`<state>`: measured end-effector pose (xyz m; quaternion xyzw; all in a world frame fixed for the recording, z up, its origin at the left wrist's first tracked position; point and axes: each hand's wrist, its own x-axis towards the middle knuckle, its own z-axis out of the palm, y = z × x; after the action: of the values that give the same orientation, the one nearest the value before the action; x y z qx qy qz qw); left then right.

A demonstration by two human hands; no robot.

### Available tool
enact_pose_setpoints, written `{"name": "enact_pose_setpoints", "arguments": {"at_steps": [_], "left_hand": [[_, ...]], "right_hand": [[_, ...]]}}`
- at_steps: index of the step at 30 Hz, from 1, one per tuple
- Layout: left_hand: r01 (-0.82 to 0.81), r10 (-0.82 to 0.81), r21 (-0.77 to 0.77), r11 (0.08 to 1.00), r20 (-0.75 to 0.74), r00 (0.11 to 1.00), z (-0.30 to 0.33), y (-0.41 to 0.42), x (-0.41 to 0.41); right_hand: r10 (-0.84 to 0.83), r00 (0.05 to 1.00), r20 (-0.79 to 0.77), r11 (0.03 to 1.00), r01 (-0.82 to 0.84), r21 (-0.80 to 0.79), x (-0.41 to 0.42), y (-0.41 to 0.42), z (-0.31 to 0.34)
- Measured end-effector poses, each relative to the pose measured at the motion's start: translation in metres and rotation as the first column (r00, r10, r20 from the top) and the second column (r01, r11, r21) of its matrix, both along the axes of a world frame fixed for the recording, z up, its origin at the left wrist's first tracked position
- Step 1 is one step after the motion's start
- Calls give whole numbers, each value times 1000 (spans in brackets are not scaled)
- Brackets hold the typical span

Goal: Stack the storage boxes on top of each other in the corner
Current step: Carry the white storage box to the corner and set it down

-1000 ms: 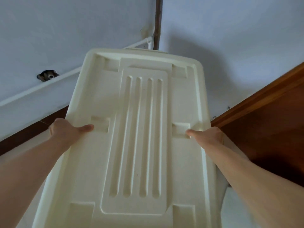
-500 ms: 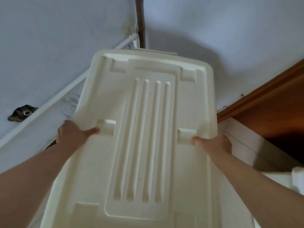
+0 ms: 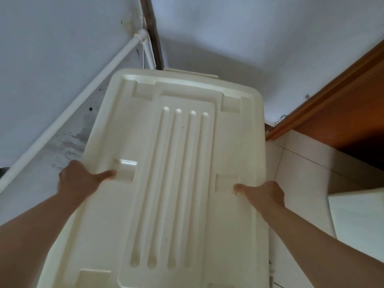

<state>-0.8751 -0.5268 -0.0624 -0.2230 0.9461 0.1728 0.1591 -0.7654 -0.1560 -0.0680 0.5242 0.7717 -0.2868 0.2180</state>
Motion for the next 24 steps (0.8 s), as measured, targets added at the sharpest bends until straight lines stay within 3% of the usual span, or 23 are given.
{"name": "enact_pose_setpoints", "arguments": {"at_steps": [16, 24], "left_hand": [[35, -35, -42, 998, -3, 999, -43, 4, -13], [12, -12, -14, 1000, 9, 1000, -43, 6, -14]], "right_hand": [[10, 999, 31, 1000, -9, -10, -3, -3, -28], [-2, 999, 37, 998, -1, 61, -8, -11, -30]]}}
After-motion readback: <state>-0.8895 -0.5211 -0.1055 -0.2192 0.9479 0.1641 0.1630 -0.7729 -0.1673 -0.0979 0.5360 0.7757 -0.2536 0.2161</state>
